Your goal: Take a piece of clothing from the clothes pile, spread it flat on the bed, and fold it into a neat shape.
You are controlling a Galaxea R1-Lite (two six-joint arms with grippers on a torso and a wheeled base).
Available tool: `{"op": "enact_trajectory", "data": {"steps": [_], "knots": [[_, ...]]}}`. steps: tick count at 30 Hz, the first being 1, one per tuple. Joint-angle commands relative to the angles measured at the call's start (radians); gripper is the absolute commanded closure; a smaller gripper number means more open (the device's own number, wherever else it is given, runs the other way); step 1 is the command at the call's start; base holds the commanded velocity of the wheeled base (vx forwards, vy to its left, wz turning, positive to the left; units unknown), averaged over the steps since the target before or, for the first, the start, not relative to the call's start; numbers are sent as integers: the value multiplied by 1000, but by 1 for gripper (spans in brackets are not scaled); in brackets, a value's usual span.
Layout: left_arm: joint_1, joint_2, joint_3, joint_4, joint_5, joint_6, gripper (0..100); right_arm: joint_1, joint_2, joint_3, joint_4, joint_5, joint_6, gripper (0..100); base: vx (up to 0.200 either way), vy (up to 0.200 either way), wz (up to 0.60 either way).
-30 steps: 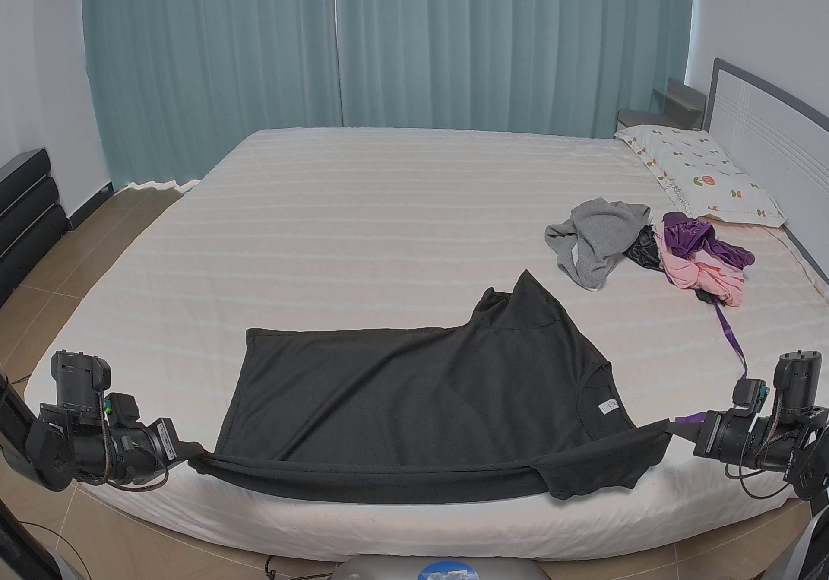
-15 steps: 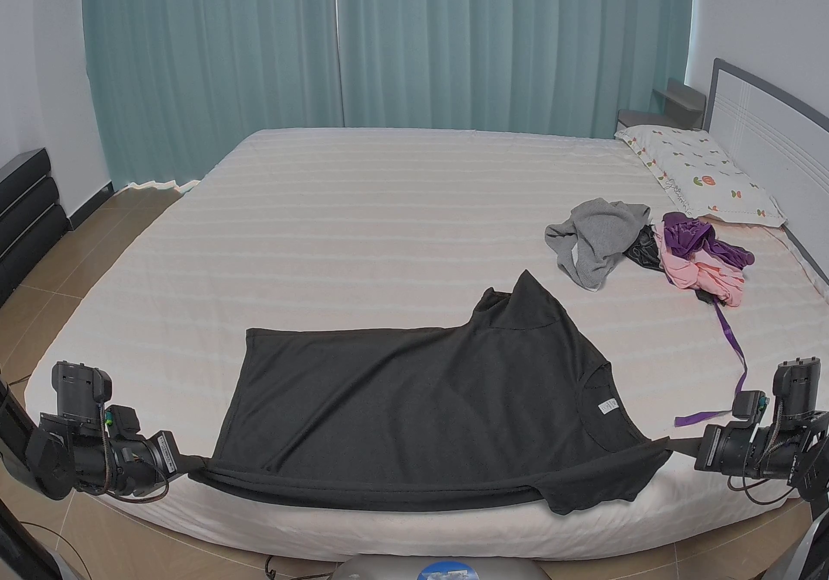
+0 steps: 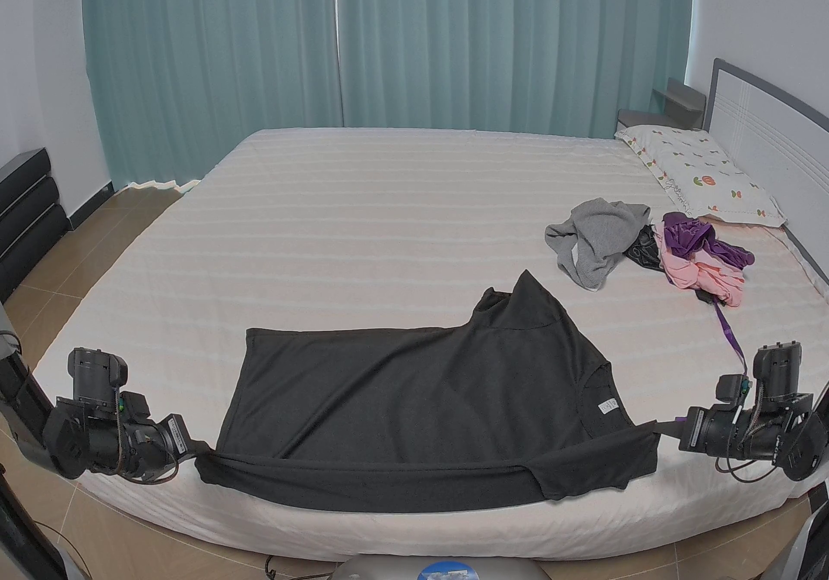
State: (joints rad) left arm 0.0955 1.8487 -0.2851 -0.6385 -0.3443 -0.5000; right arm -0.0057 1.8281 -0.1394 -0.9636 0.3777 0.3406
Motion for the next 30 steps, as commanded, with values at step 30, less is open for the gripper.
{"op": "enact_trajectory", "data": {"steps": [30], "knots": [[-119,346,-335,-3,166,-75,100,56,330,-393,155,-45,11,100,0,0,0]]}}
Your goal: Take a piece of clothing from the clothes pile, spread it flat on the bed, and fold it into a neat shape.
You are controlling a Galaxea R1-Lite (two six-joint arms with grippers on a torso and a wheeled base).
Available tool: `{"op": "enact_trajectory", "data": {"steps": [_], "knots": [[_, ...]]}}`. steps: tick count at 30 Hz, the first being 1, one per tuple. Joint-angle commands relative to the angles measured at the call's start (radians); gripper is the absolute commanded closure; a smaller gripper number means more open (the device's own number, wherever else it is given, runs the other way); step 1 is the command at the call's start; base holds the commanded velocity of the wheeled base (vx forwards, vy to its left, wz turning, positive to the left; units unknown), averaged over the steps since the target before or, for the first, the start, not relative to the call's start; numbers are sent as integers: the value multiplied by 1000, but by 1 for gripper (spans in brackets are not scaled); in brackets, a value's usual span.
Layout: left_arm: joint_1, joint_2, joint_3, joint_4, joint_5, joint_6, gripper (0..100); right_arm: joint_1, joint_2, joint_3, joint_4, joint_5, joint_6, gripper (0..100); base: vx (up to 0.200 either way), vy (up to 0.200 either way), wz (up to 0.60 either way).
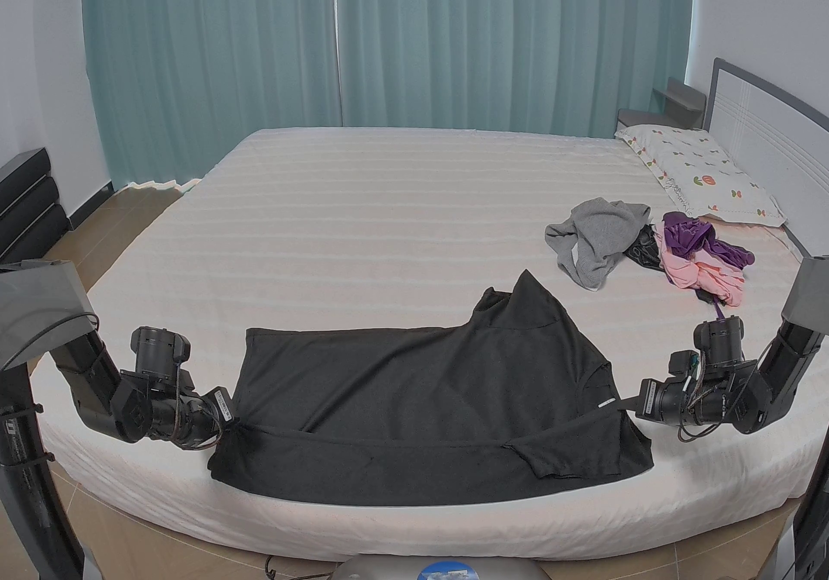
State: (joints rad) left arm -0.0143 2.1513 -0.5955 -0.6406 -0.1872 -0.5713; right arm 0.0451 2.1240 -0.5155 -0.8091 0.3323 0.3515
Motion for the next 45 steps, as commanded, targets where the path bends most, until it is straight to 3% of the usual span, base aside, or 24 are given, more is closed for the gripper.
{"op": "enact_trajectory", "data": {"steps": [1,11,12,14,15,20,23,29,34,45], "knots": [[-9,50,-32,1,12,-4,100,6,40,-23,1,1,0,100,0,0,0],[-10,64,-41,1,15,-16,100,6,68,-43,4,-1,0,100,0,0,0],[-10,64,-41,1,15,-16,0,6,68,-43,4,-1,0,100,0,0,0],[-10,61,-44,-2,14,-58,0,6,74,-43,7,1,0,100,0,0,0],[-10,61,-47,-2,12,-64,0,6,71,-43,7,2,1,0,0,0,0],[-6,56,-38,-1,11,-68,0,6,43,-27,-5,7,29,0,0,0,0],[8,25,-30,3,2,-78,0,-1,2,-3,-7,16,93,0,0,0,0],[27,-22,-30,1,-6,-128,0,-22,-3,12,-13,63,149,0,0,0,0],[28,-31,-46,-1,5,-233,0,-24,-7,23,-48,85,213,0,0,0,0],[28,-45,-38,1,-8,-249,0,-16,-3,40,-84,83,219,0,109,0,0]]}}
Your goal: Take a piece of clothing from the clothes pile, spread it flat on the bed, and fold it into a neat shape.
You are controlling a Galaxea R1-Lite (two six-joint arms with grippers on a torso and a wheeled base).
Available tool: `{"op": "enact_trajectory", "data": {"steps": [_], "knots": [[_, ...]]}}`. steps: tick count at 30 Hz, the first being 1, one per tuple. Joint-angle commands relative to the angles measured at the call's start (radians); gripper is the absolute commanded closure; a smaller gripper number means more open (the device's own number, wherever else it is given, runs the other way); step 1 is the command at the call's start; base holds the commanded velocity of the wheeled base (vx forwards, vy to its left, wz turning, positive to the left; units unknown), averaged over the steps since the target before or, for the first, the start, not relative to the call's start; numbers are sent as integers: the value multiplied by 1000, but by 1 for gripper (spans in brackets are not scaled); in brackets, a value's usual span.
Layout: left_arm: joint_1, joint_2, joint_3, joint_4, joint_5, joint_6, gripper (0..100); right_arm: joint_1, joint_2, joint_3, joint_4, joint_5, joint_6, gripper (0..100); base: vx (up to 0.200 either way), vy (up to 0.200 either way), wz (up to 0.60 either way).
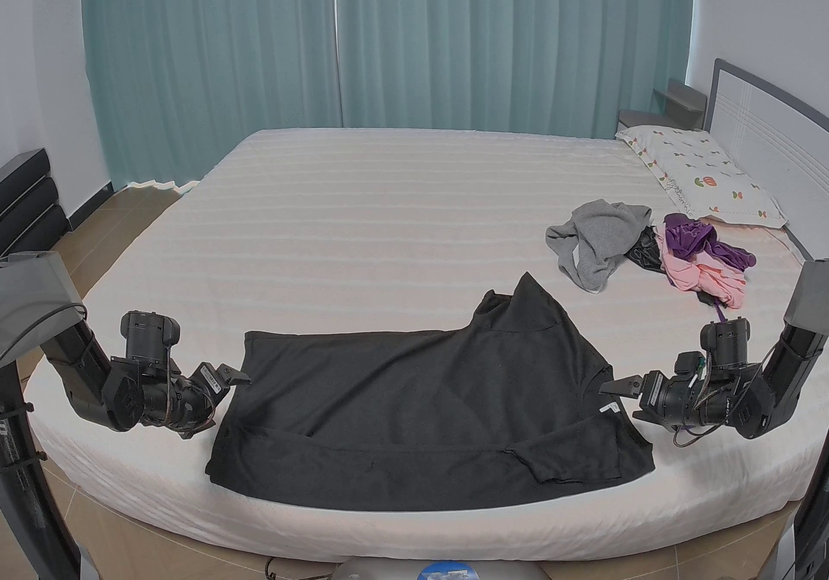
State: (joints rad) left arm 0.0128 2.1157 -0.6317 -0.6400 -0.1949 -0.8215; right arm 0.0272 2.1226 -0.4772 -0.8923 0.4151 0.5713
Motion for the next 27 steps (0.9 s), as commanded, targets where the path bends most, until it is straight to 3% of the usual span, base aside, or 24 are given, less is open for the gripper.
{"op": "enact_trajectory", "data": {"steps": [1,10,19,23,27], "knots": [[1,-10,-2,0,0,1,0,2,-1,2,0,1,-1,0,0,0,0],[1,-10,-11,0,-1,21,0,5,5,2,0,1,-1,0,0,0,0],[-2,53,-184,10,-18,27,0,11,5,3,0,-1,-1,0,0,0,0],[3,136,-292,11,-67,114,0,16,-3,9,0,-10,-1,0,0,0,0],[9,239,-413,19,-67,216,0,16,-4,16,0,-12,-2,0,0,0,0]]}}
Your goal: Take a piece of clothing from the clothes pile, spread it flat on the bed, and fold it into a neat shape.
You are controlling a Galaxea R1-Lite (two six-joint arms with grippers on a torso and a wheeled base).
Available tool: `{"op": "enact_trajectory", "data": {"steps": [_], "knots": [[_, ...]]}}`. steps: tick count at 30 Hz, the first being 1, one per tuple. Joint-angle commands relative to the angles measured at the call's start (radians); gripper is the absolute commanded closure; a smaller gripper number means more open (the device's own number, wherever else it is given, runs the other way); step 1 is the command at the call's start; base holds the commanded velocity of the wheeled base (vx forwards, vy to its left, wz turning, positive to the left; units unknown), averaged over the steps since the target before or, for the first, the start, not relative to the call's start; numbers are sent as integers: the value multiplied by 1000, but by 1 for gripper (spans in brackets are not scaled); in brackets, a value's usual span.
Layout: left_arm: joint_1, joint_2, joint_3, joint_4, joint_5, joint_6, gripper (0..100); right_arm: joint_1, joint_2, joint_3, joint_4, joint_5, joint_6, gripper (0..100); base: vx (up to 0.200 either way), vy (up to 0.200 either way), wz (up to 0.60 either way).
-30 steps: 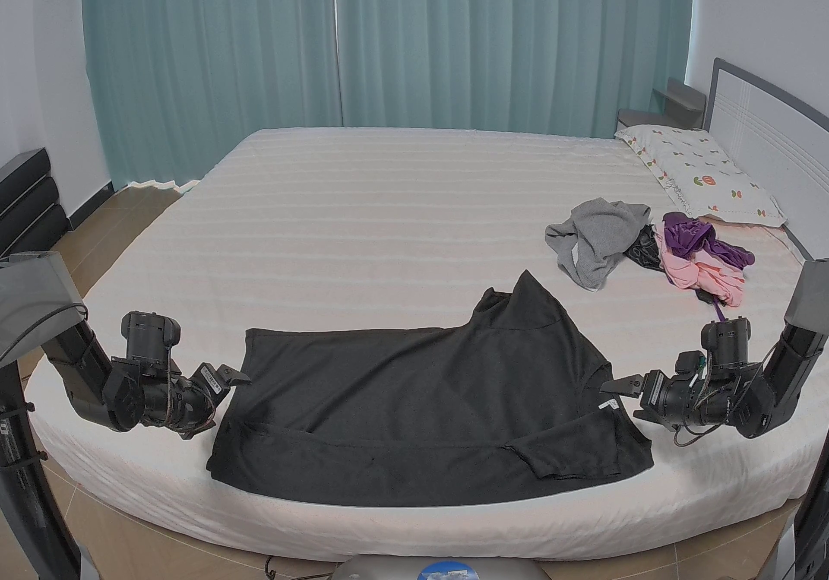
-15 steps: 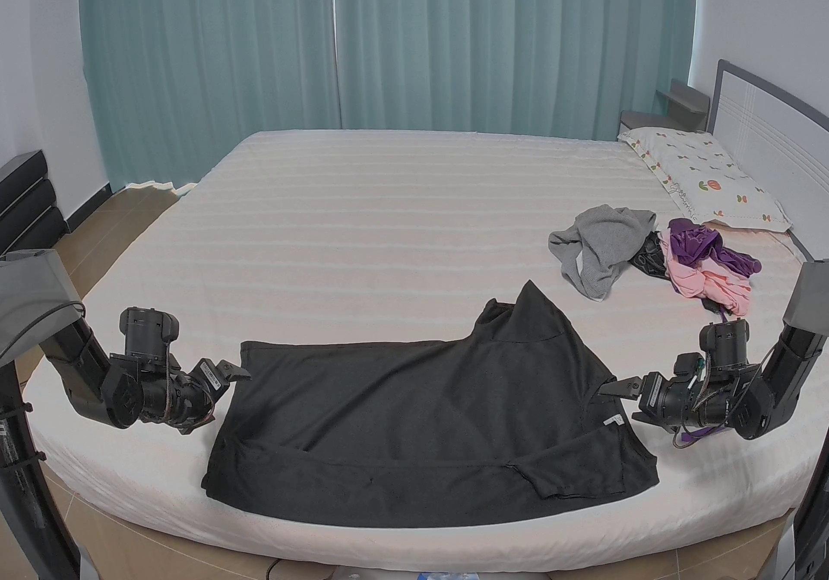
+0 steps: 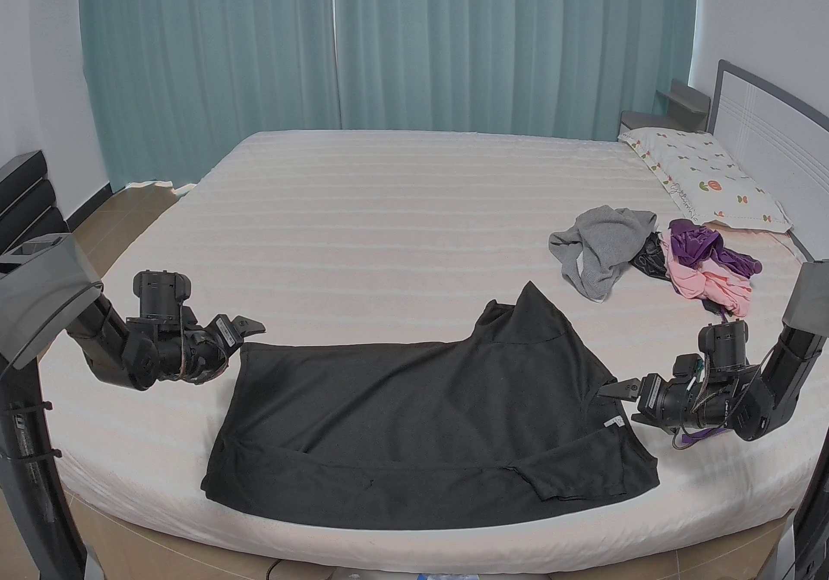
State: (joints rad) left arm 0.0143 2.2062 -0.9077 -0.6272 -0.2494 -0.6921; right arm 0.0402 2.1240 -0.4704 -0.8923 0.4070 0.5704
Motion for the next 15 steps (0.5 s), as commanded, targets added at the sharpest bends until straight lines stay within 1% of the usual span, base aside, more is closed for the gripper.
{"op": "enact_trajectory", "data": {"steps": [1,2,5,7,11,15], "knots": [[6,184,-175,26,-8,114,0,4,-6,7,0,-5,-1,0,0,0,0],[3,208,-214,47,-2,129,0,4,-6,7,0,-5,-3,0,0,0,0],[1,241,-323,118,4,126,0,10,-6,10,0,-5,-3,0,0,0,0],[4,257,-362,150,4,126,0,7,-3,7,0,-4,-3,0,0,0,0],[15,299,-398,146,2,129,0,7,1,1,0,-4,-3,0,0,0,0],[16,362,-468,152,7,125,0,13,4,3,0,-4,-3,0,0,0,0]]}}
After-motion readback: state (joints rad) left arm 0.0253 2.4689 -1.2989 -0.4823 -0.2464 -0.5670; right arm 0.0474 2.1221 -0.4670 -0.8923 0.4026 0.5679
